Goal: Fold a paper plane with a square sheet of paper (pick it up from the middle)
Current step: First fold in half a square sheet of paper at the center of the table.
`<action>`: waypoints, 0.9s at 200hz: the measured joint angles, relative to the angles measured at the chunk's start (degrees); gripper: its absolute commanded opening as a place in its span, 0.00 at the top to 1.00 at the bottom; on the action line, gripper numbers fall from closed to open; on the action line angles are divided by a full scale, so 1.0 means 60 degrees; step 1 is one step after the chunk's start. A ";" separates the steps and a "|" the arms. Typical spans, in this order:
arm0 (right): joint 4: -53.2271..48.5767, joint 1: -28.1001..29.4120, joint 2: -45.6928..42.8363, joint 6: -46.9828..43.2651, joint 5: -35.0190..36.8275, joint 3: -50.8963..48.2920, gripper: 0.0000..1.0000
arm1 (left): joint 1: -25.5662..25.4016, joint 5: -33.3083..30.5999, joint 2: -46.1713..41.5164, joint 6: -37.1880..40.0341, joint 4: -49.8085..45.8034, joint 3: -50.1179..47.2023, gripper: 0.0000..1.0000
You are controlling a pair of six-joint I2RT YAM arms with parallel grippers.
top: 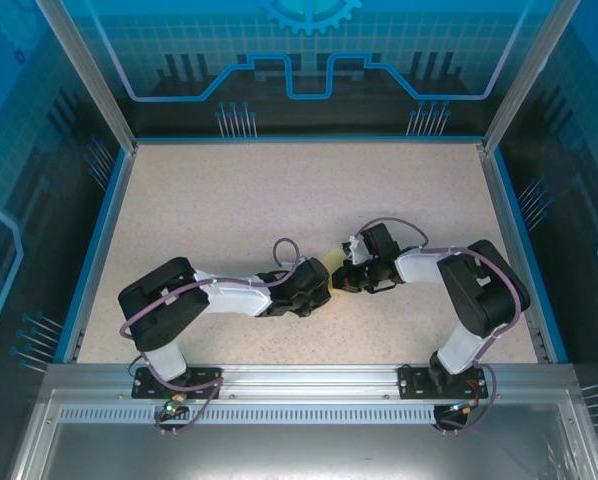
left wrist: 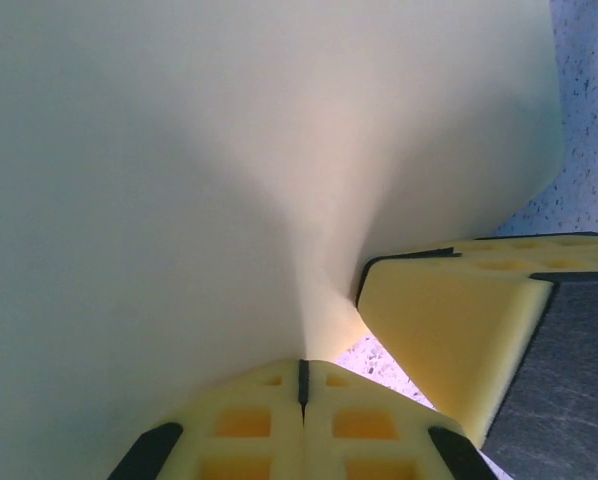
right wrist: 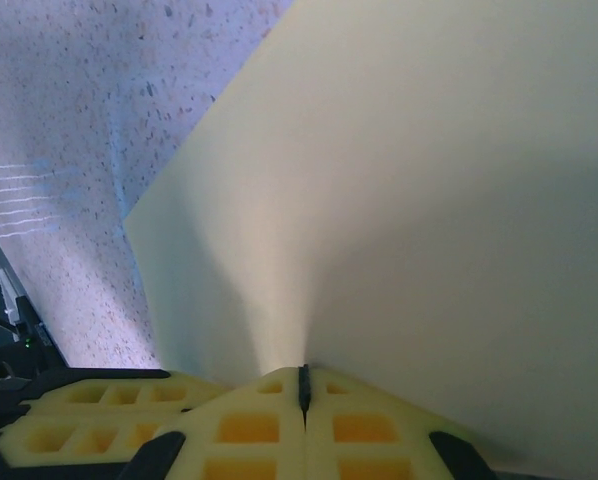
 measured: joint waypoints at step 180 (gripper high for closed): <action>-0.0229 -0.0160 0.0076 -0.0372 -0.0015 -0.0029 0.99 | 0.0000 0.0004 0.0109 -0.0699 0.0149 -0.0120 1.00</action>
